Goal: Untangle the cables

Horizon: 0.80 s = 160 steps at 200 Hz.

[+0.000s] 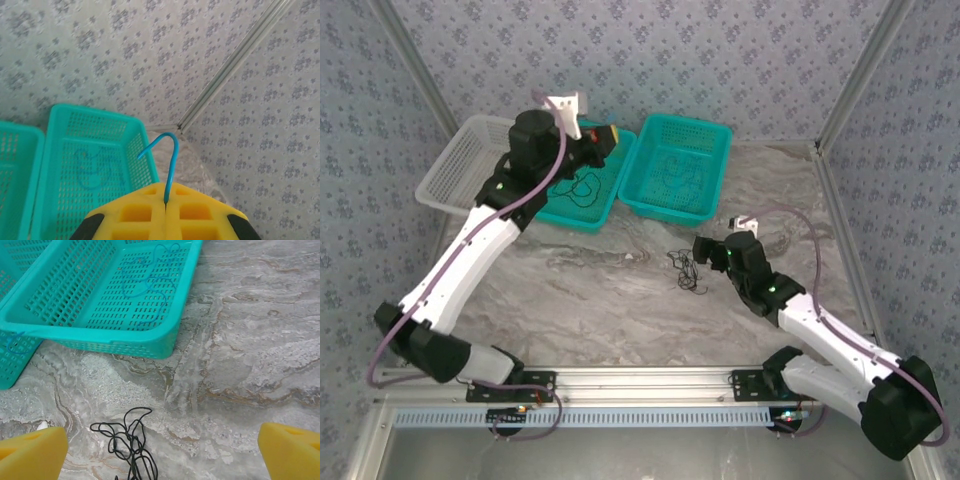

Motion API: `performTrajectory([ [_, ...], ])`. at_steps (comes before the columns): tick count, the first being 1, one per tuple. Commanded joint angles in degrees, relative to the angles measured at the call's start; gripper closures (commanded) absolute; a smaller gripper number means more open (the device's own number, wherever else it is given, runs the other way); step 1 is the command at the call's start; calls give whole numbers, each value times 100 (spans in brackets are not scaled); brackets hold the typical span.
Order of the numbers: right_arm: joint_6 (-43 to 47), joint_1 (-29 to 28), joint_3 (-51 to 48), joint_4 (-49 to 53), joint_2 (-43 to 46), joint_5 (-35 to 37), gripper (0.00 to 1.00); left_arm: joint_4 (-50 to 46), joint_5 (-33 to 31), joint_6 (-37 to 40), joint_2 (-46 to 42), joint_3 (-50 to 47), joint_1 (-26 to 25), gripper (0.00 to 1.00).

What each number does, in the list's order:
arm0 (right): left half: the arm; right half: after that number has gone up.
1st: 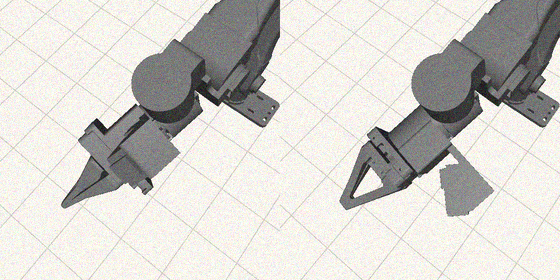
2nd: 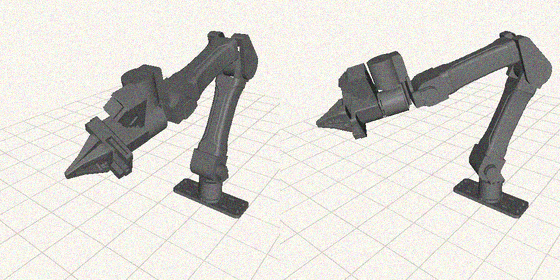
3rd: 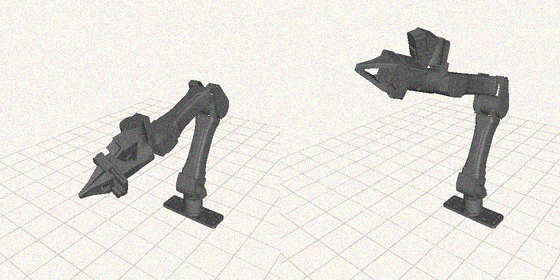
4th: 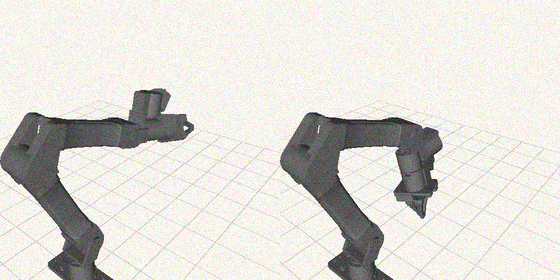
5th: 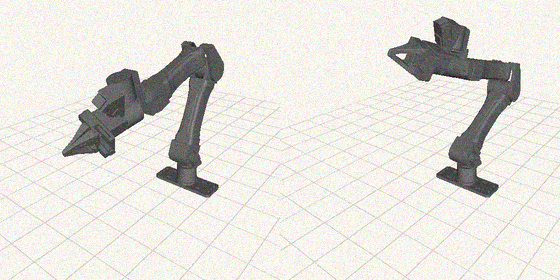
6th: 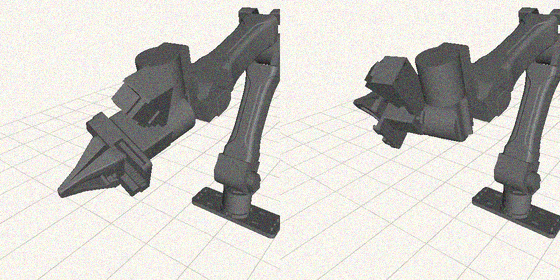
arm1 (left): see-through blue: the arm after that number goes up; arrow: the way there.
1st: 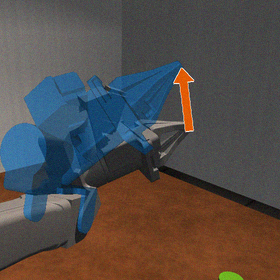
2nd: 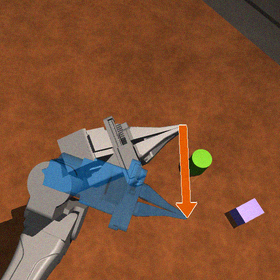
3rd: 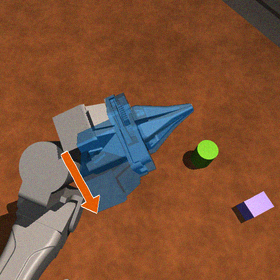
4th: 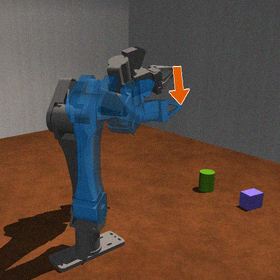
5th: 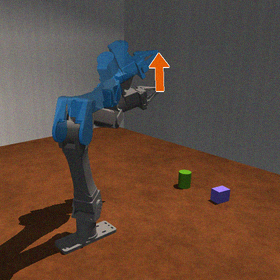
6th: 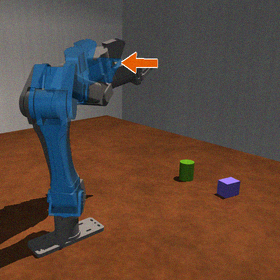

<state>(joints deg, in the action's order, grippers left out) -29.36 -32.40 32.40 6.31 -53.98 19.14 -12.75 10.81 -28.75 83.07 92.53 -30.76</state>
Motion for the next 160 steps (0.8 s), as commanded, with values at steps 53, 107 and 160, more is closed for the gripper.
performTrajectory([
  [53, -445, 42, -414, 659, 840, 462, 0, -575, 511, 569, 2097, 3321, -128, 100],
  [107, -507, 143, -580, 1057, 1374, 644, 0, -2079, 592, 557, 4128, 7275, -83, 100],
  [160, -623, 273, -820, 1080, 1638, 672, 0, -1570, 797, 478, 3190, 6268, -88, 100],
])
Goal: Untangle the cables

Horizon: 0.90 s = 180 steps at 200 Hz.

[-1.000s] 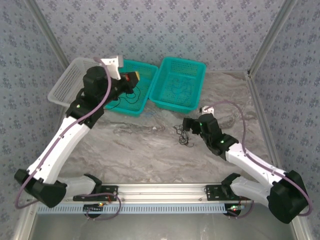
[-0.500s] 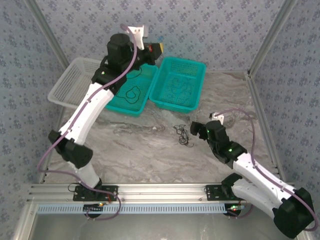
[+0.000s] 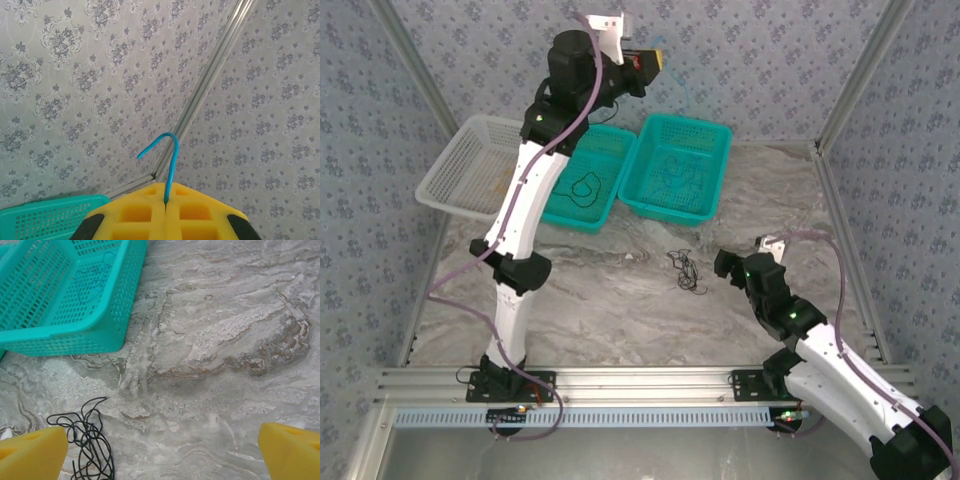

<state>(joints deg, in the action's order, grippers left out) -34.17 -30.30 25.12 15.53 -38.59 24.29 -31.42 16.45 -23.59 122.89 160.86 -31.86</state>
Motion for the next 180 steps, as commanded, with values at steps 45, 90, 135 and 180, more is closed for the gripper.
performTrajectory([
  [45, -98, 157, -59, 159, 107, 102, 0, 658, -157, 45, -942, -1076, 85, 100],
  [90, -141, 205, -80, 220, 123, 101, 0, 1138, -195, 40, -642, -270, 247, 100],
  [135, -289, 222, -106, 195, 124, 149, 0, 1798, -300, 83, -767, -114, 294, 100],
  [180, -277, 257, -106, 209, 123, 155, 0, 1803, -319, 57, -589, -122, 294, 100],
])
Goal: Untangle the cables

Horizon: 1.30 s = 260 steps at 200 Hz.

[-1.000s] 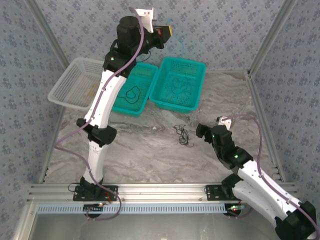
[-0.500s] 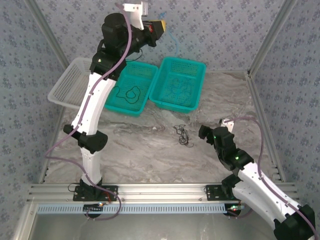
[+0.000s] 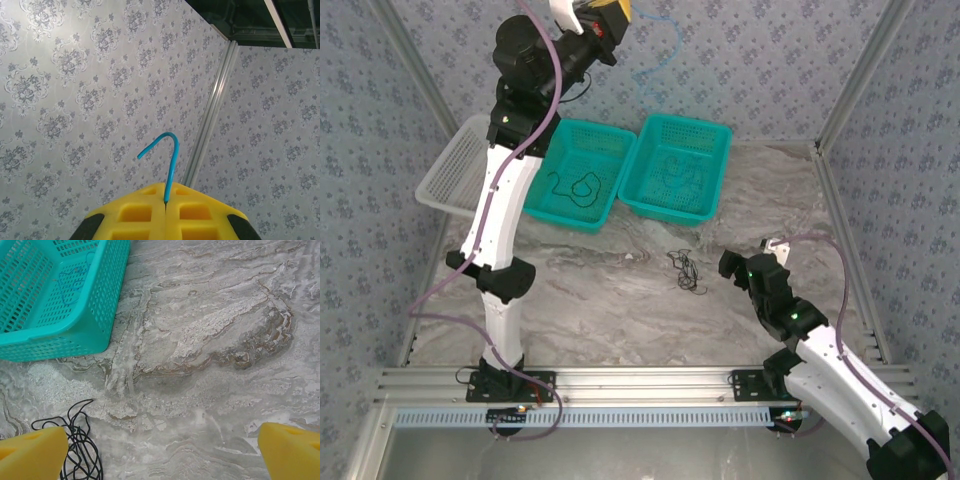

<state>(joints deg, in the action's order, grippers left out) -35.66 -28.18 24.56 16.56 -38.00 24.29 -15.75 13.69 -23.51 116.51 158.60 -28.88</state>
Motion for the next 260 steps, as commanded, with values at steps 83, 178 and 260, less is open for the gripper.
performTrajectory([
  [83, -165, 69, -103, 254, 147, 102, 0, -47, 256, -180, 1058, -829, -48, 100],
  [178, -196, 111, -193, 592, 521, 155, 0, -1714, -185, 227, 1927, -1540, -433, 17],
  [260, -83, 164, -390, -117, 400, -577, 0, -1297, -237, 468, 120, -3583, -571, 1],
])
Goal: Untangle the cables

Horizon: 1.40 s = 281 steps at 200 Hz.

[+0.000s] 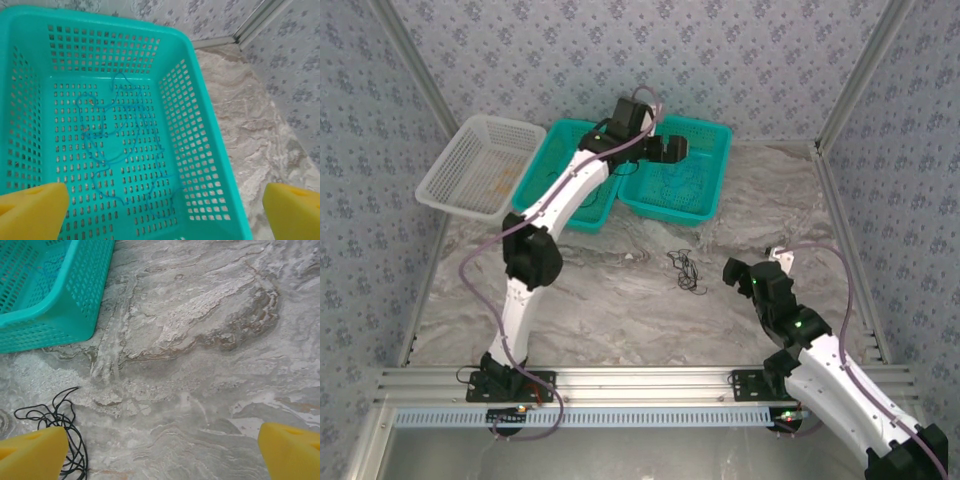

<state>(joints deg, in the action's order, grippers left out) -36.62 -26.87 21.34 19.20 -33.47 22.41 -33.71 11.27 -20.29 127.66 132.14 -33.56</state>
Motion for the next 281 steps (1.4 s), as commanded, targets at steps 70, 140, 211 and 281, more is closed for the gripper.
performTrajectory([
  [70, 6, 27, 66, -1295, -1309, -1574, 8, 2542, -237, -980, -2972, -4892, -278, 1],
  [140, 476, -14, 838, -1765, -3190, -2809, 27, 3208, -711, -2115, -3430, -6425, -353, 1],
  [211, 319, -784, 2045, -904, -4678, -1595, 31, 2994, -1047, -2240, -3478, -6529, -353, 1],
  [281, 251, -1184, 2609, -365, -5717, -890, 34, 2933, -1248, -2210, -3672, -6704, -352, 1],
])
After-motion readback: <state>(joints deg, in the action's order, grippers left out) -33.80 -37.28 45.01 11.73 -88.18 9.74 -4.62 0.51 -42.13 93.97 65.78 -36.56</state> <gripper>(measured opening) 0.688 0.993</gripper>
